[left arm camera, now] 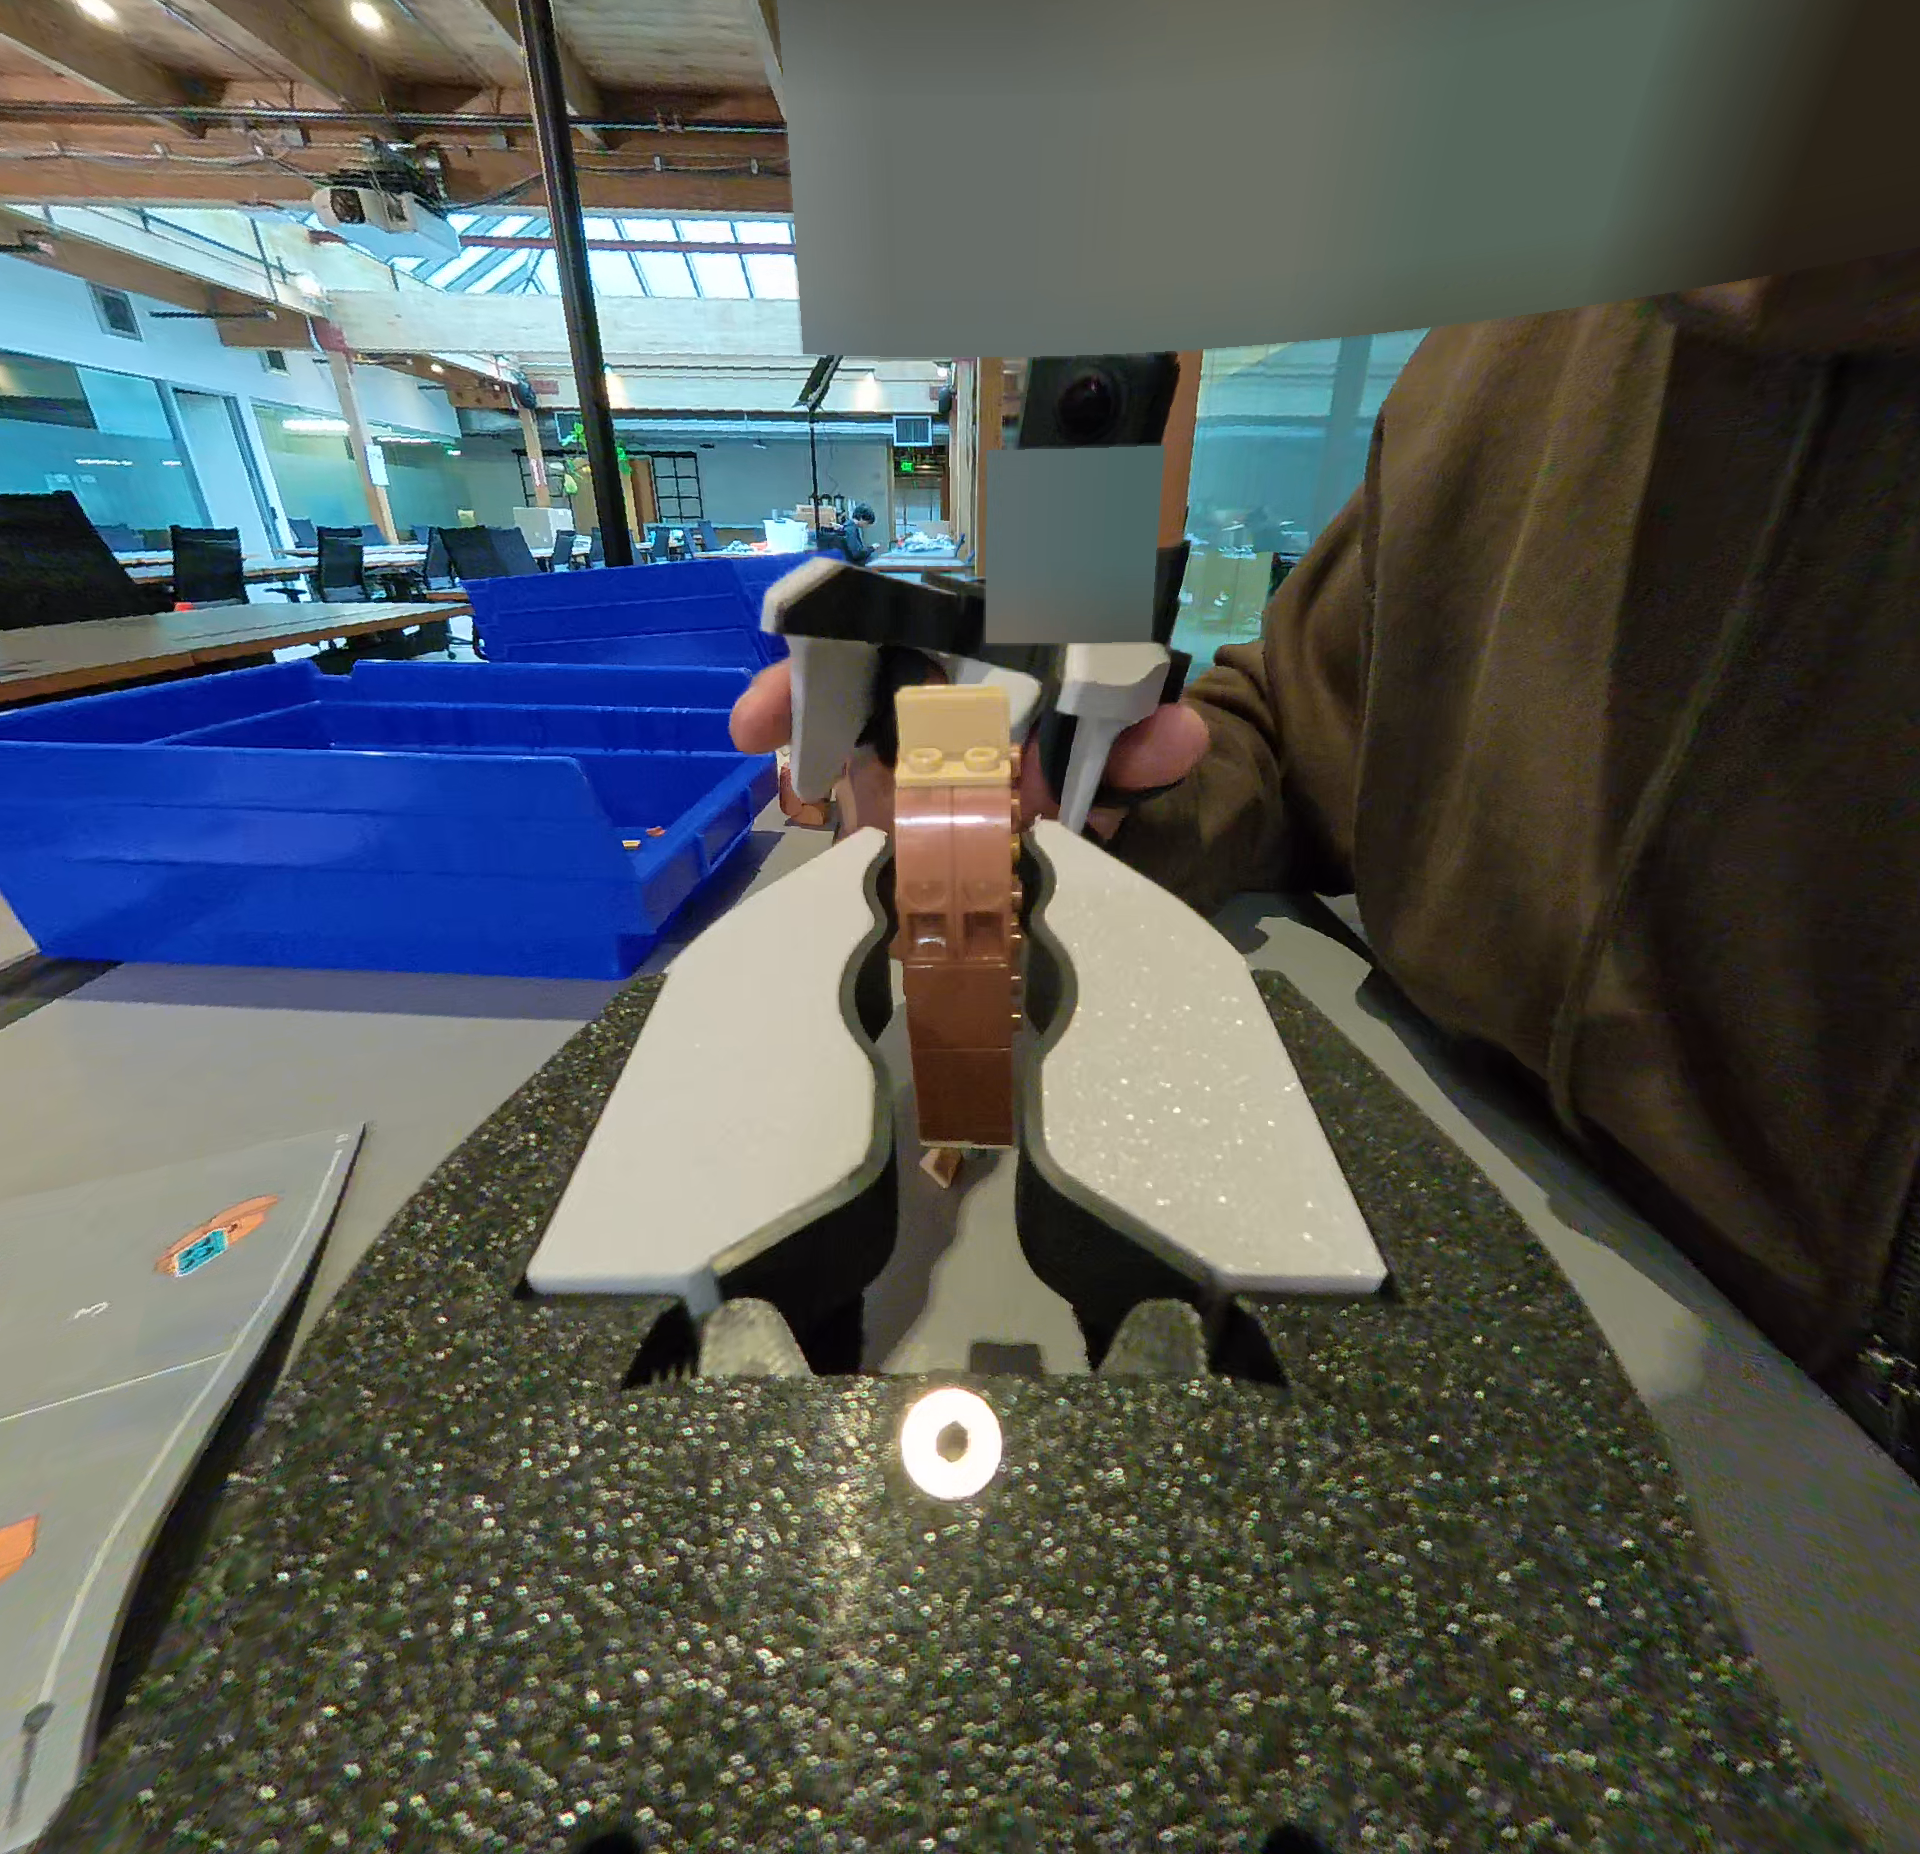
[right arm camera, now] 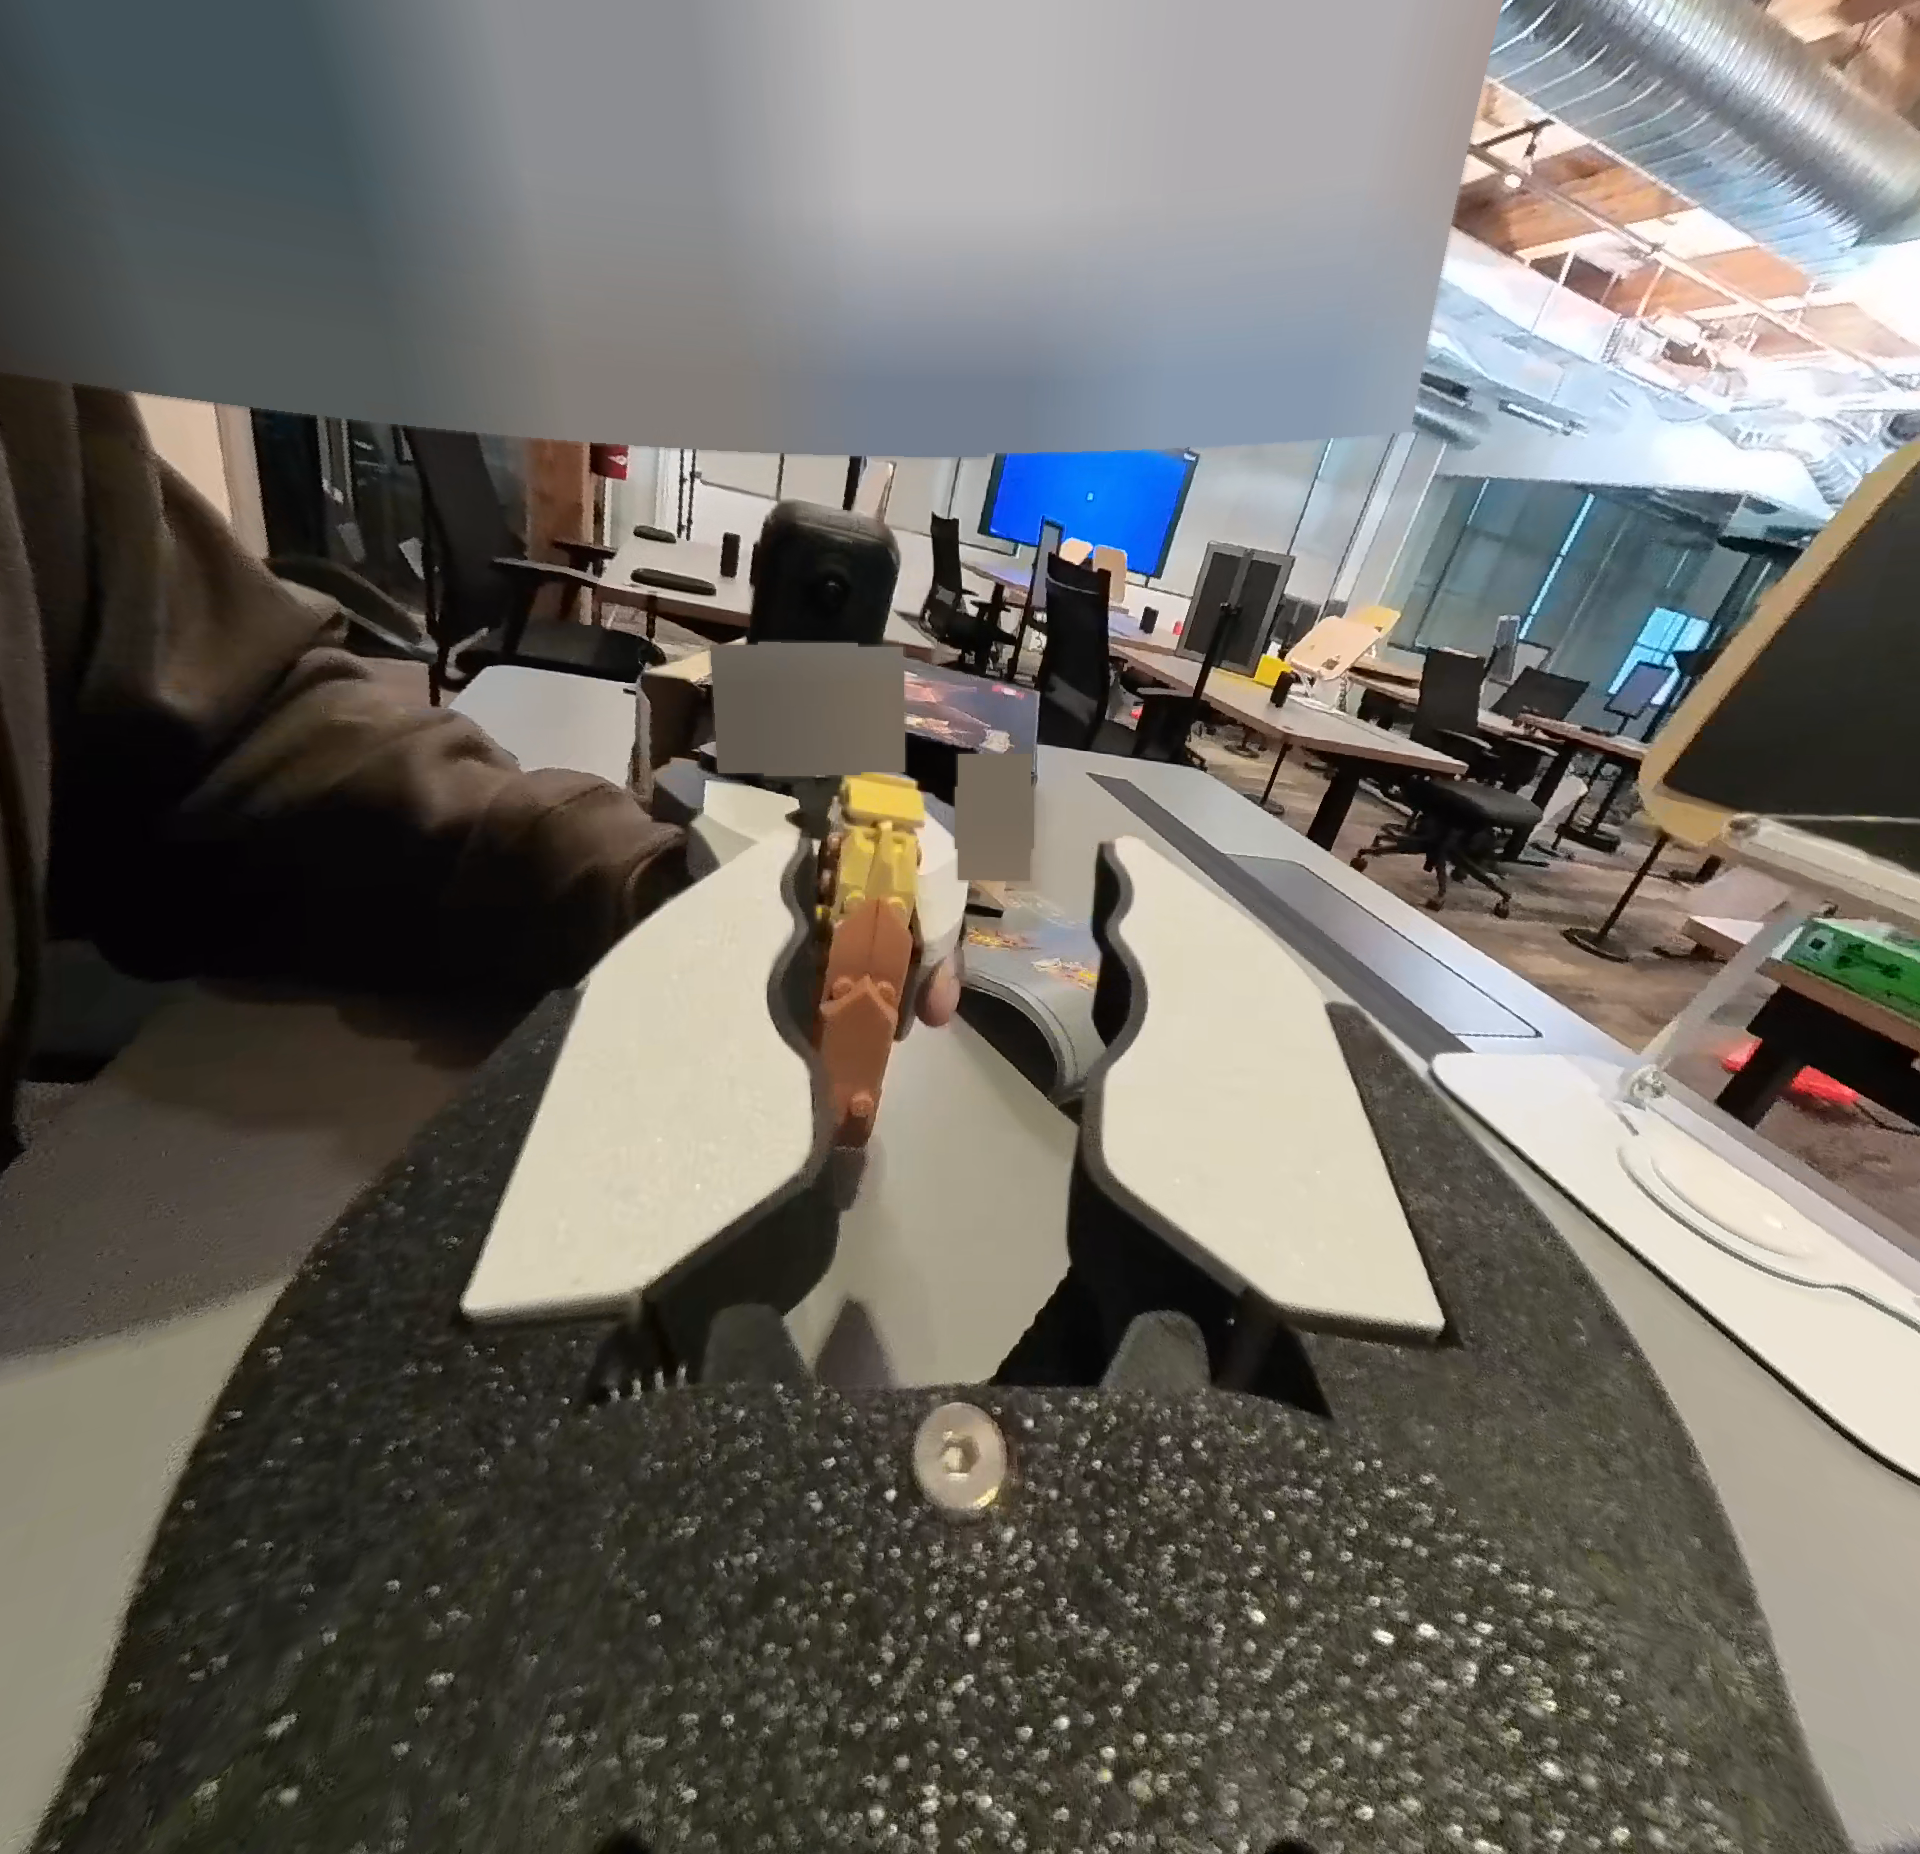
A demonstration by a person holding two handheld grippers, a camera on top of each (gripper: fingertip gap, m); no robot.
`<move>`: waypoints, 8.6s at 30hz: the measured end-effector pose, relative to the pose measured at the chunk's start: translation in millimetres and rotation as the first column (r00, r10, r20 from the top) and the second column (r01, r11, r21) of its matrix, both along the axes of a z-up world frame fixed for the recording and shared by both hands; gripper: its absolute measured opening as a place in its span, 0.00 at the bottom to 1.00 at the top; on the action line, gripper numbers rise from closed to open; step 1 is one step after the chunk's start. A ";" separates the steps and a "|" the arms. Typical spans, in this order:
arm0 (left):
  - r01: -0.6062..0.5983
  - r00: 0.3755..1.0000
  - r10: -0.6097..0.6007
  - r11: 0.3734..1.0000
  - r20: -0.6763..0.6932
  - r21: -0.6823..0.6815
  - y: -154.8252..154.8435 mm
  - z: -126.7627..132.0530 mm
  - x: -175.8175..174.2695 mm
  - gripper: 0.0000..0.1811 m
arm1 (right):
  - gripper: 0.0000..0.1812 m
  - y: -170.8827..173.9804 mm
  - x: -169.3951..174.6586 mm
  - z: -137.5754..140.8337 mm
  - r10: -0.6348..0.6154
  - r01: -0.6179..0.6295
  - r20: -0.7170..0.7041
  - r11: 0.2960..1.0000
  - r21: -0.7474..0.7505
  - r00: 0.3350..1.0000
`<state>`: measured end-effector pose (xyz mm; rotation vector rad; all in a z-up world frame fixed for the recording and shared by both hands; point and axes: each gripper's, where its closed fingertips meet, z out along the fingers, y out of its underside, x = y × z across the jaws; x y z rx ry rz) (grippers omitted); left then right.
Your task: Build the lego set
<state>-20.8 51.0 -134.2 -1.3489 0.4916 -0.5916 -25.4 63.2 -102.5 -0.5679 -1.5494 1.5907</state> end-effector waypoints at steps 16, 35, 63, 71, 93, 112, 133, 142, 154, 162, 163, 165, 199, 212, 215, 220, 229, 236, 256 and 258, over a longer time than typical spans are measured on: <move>-0.002 1.000 0.002 1.000 0.026 0.007 -1.2 3.7 -3.4 0.12 | 0.28 2.5 -1.4 -11.7 -0.003 0.003 -0.001 1.000 0.007 1.000; -0.040 0.998 0.040 0.999 0.044 0.001 1.7 4.6 -11.2 0.12 | 0.27 4.3 -4.3 -15.8 -0.020 0.020 0.005 1.000 0.006 1.000; -0.043 0.991 0.045 0.999 0.123 -0.022 3.9 6.6 -19.8 0.12 | 0.31 -2.9 -1.8 -24.4 -0.048 0.090 -0.152 0.955 0.284 0.987; -0.029 0.990 0.035 0.998 0.134 -0.052 6.0 4.5 -16.9 0.12 | 0.38 2.5 -6.3 -29.6 -0.044 0.166 -0.257 0.863 0.477 0.965; -0.001 0.993 0.013 0.995 0.118 -0.104 7.4 -3.3 -15.8 0.12 | 0.47 -18.2 -17.6 -37.9 0.200 0.066 -0.243 0.629 0.774 0.949; 0.006 1.000 -0.004 0.992 0.018 -0.126 8.1 -13.0 -5.2 0.12 | 0.46 -28.3 -7.8 -43.0 0.236 0.033 -0.201 0.568 0.823 0.951; 0.003 1.000 -0.004 0.992 0.000 -0.126 8.0 -14.9 -4.2 0.12 | 0.41 -27.3 -8.0 -49.2 0.229 0.026 -0.181 0.551 0.834 0.956; 0.002 1.000 -0.001 0.993 0.004 -0.120 7.7 -14.0 -4.9 0.12 | 0.39 -26.1 -10.1 -47.3 0.220 0.057 -0.213 0.554 0.830 0.952; -0.004 1.000 0.005 0.996 0.014 -0.093 6.8 -9.6 -5.7 0.12 | 0.37 -26.4 -10.4 -41.7 0.210 0.089 -0.247 0.564 0.821 0.946; -0.013 1.000 0.014 0.997 0.021 -0.078 6.4 -6.8 -7.4 0.12 | 0.36 -26.5 -9.9 -39.0 0.205 0.099 -0.256 0.567 0.818 0.945; -0.014 1.000 0.015 0.997 0.020 -0.077 6.5 -6.7 -7.4 0.12 | 0.36 -26.4 -9.8 -38.9 0.205 0.099 -0.256 0.566 0.818 0.945; -0.014 1.000 0.016 0.997 0.020 -0.074 6.3 -6.2 -7.5 0.12 | 0.36 -26.2 -9.4 -38.4 0.206 0.099 -0.257 0.567 0.818 0.944; 0.050 0.995 -0.043 0.996 0.086 -0.073 1.6 -1.7 -5.3 0.12 | 0.33 -29.2 -12.0 -32.2 0.196 0.169 -0.352 0.607 0.776 0.915; 0.073 0.987 -0.065 0.996 0.145 -0.054 -0.6 3.9 -5.2 0.12 | 0.28 -30.4 -11.0 -23.0 0.175 0.179 -0.378 0.657 0.733 0.909; 0.077 0.984 -0.065 0.995 0.164 -0.067 0.9 3.0 -4.9 0.12 | 0.17 -29.8 -9.5 -16.9 0.172 0.200 -0.407 0.665 0.720 0.897; 0.069 0.983 -0.057 0.996 0.173 -0.065 2.1 4.0 -5.5 0.12 | 0.18 -29.8 -10.7 -16.4 0.165 0.214 -0.412 0.654 0.726 0.896; 0.056 0.983 -0.048 0.998 0.176 -0.040 0.6 7.6 -7.9 0.12 | 0.22 -30.8 -13.4 -16.0 0.126 0.231 -0.403 0.652 0.722 0.906; 0.061 0.972 -0.053 0.998 0.228 -0.026 -0.2 11.9 -11.0 0.12 | 0.26 -32.9 -18.3 -15.9 0.078 0.258 -0.406 0.662 0.704 0.910; 0.068 0.957 -0.060 0.998 0.283 -0.019 -0.5 15.6 -14.8 0.12 | 0.26 -32.5 -21.6 -13.4 0.022 0.297 -0.412 0.659 0.691 0.911; 0.067 0.956 -0.059 0.998 0.288 -0.020 -0.4 15.8 -15.4 0.12 | 0.26 -32.1 -21.8 -13.1 0.014 0.294 -0.406 0.666 0.685 0.914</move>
